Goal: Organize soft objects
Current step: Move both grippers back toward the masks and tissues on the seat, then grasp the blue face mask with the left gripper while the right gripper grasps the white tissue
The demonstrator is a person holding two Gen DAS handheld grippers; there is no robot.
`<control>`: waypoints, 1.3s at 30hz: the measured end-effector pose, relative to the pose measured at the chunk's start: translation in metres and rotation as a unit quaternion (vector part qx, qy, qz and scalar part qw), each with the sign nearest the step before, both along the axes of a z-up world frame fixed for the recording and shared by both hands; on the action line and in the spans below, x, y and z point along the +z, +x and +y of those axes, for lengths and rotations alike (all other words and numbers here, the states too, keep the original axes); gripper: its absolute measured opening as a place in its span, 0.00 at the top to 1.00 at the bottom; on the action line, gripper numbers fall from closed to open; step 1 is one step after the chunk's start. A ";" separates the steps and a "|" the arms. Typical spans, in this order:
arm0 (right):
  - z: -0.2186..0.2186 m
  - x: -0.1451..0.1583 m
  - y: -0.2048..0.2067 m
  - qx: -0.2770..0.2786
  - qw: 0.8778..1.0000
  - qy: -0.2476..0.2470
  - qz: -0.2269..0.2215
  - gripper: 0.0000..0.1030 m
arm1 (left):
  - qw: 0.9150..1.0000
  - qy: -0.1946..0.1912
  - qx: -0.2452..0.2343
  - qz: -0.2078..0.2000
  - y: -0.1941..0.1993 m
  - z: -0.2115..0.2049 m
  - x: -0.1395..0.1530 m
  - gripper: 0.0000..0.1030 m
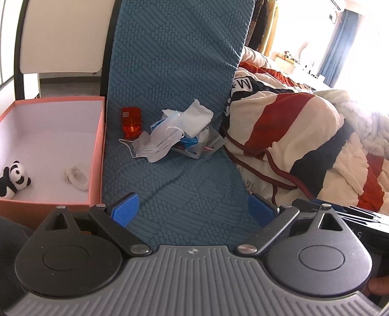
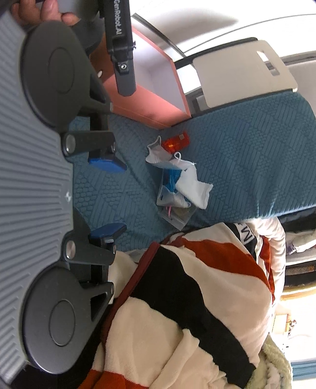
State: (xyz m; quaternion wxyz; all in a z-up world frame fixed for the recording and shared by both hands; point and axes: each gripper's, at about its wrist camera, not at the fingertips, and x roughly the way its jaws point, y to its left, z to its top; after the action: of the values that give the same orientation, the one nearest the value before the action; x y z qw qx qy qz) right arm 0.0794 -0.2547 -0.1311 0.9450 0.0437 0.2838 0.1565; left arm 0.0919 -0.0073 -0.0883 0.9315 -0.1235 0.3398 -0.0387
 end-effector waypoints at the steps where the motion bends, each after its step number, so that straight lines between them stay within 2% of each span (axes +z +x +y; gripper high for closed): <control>1: -0.001 -0.001 0.002 -0.002 1.000 0.000 -0.001 0.52 | 1.000 0.000 -0.003 0.001 0.004 -0.001 -0.002 0.05; 10: -0.001 -0.014 0.029 -0.010 1.000 0.008 -0.004 0.52 | 1.000 0.000 -0.010 0.003 0.039 0.006 -0.020 0.05; 17: 0.010 -0.018 0.058 -0.015 1.000 0.010 -0.004 0.52 | 1.000 0.021 -0.019 0.005 0.071 0.017 -0.041 0.05; 22: 0.018 -0.023 0.082 -0.014 1.000 0.018 -0.005 0.52 | 1.000 0.012 -0.018 0.010 0.098 0.029 -0.057 0.05; 27: 0.025 -0.026 0.103 -0.027 0.999 0.021 -0.004 0.52 | 0.999 0.023 -0.018 0.013 0.119 0.027 -0.067 0.05; 31: 0.028 -0.028 0.118 -0.027 0.999 0.029 -0.009 0.52 | 1.000 0.009 -0.021 0.014 0.131 0.025 -0.071 0.05; 33: 0.028 -0.031 0.123 -0.026 0.998 0.048 -0.024 0.52 | 1.000 0.002 -0.016 0.016 0.134 0.026 -0.073 0.05; 35: 0.029 -0.036 0.131 -0.021 0.998 0.063 -0.021 0.52 | 1.000 0.001 -0.011 0.021 0.138 0.027 -0.076 0.05; 39: 0.039 -0.039 0.147 -0.015 0.998 0.057 -0.016 0.52 | 0.999 -0.017 -0.006 0.026 0.148 0.032 -0.079 0.05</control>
State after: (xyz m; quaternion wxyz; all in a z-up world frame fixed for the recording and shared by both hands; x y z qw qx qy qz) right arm 0.2263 -0.2160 -0.1697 0.9476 0.0996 0.2589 0.1585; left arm 0.2400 0.0247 -0.1669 0.9198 -0.1379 0.3643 -0.0468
